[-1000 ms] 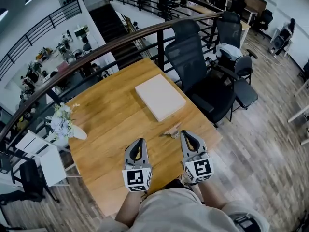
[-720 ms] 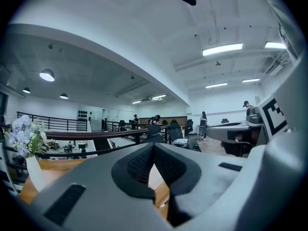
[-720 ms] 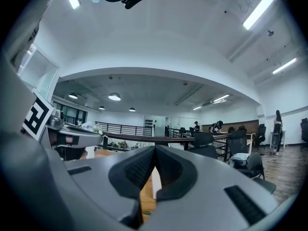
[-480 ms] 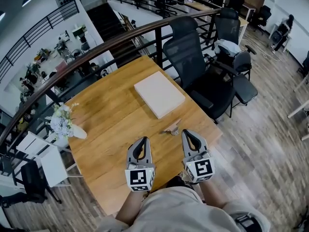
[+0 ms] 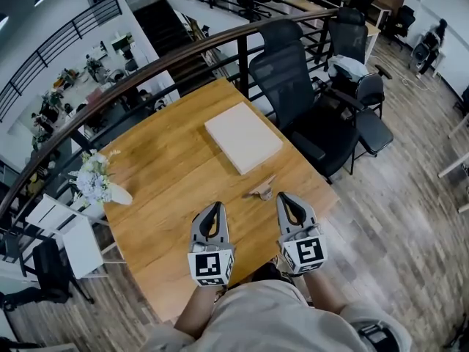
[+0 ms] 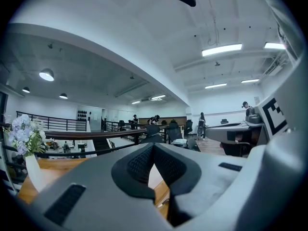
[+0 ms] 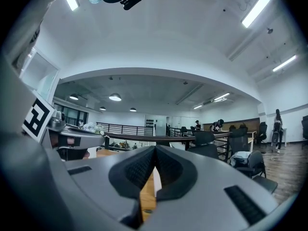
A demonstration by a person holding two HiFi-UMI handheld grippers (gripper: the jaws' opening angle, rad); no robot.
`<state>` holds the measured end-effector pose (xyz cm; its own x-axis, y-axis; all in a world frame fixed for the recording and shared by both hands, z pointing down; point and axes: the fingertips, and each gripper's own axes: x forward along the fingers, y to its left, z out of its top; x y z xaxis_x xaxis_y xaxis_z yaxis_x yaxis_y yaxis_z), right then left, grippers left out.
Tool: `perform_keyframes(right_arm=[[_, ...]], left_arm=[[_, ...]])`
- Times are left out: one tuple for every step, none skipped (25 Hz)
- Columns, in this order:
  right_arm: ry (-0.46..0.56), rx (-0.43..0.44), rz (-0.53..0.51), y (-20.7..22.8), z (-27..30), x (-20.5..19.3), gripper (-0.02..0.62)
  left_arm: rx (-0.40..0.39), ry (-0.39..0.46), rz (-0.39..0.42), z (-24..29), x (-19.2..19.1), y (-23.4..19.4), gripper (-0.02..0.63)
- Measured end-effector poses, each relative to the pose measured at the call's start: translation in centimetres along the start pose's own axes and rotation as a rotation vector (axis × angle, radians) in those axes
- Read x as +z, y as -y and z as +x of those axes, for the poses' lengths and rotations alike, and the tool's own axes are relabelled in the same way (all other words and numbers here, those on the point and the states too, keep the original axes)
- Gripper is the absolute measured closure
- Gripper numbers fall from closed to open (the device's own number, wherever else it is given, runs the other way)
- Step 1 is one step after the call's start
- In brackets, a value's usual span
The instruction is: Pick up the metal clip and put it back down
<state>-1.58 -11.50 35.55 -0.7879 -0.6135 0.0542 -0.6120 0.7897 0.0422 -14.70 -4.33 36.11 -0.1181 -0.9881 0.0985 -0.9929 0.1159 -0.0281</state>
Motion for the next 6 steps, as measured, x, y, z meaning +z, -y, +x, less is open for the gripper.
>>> perform_keyframes(right_arm=[[0.000, 0.002, 0.001, 0.00, 0.00, -0.02, 0.569], [0.001, 0.000, 0.004, 0.05, -0.02, -0.05, 0.569], [0.001, -0.002, 0.007, 0.12, -0.06, -0.10, 0.569], [0.001, -0.003, 0.009, 0.20, -0.11, -0.15, 0.569], [0.001, -0.005, 0.010, 0.27, -0.16, -0.19, 0.569], [0.000, -0.006, 0.010, 0.35, -0.22, -0.23, 0.569]], left_arm=[[0.000, 0.001, -0.001, 0.01, 0.03, 0.06, 0.581], [-0.001, 0.004, -0.001, 0.03, 0.07, 0.16, 0.581], [-0.002, 0.006, -0.002, 0.06, 0.11, 0.29, 0.581], [-0.003, 0.008, -0.003, 0.09, 0.14, 0.43, 0.581], [-0.004, 0.009, -0.004, 0.13, 0.16, 0.57, 0.581], [-0.005, 0.011, -0.005, 0.16, 0.18, 0.72, 0.581]])
